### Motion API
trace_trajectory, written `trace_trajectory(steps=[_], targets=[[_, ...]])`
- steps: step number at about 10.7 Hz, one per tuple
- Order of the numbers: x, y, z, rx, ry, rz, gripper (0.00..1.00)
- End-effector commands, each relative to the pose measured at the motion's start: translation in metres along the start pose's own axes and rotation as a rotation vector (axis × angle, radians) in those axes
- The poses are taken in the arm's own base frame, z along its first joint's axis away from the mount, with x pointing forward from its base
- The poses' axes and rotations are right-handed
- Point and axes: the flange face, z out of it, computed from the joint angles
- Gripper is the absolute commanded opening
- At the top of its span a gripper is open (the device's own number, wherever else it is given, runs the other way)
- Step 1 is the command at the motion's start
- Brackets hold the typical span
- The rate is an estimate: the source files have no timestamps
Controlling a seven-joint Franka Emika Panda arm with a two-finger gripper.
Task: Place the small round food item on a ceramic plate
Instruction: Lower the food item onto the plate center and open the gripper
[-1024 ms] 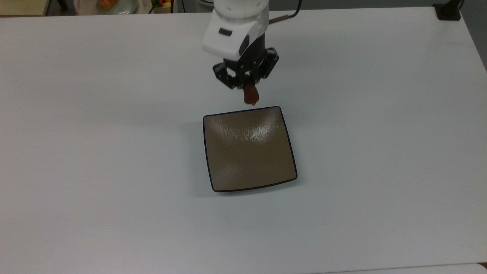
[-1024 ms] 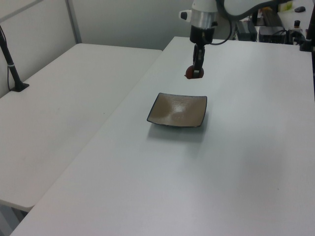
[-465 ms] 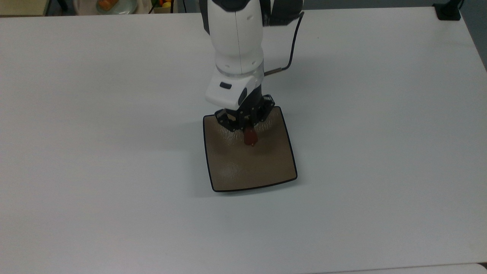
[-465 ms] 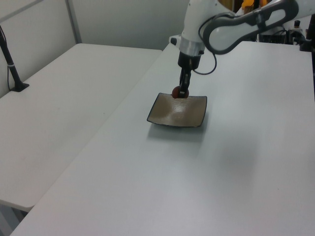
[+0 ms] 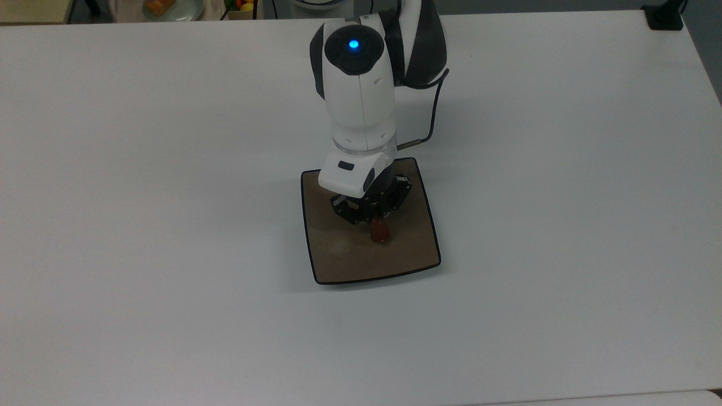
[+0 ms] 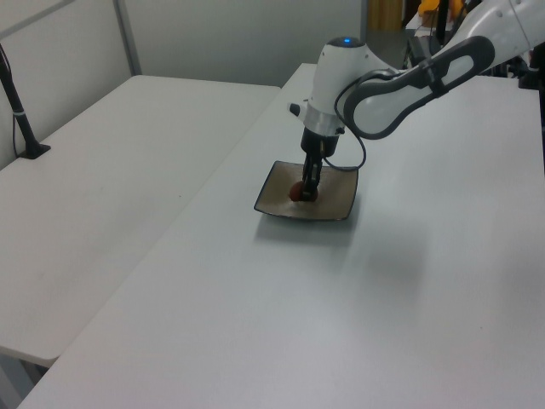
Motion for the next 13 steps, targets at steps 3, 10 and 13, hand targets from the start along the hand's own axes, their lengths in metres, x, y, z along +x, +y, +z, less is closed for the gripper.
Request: trace_trajectory(steps=[3,10,13], targets=[[-0.006,-0.001,0.004,0.008,0.0,0.001,0.75],[-0.003,0.0,-0.009,0.005,0.011,0.025,1.0],[-0.009,0.015,-0.112,0.013,-0.062,0.045,1.0]])
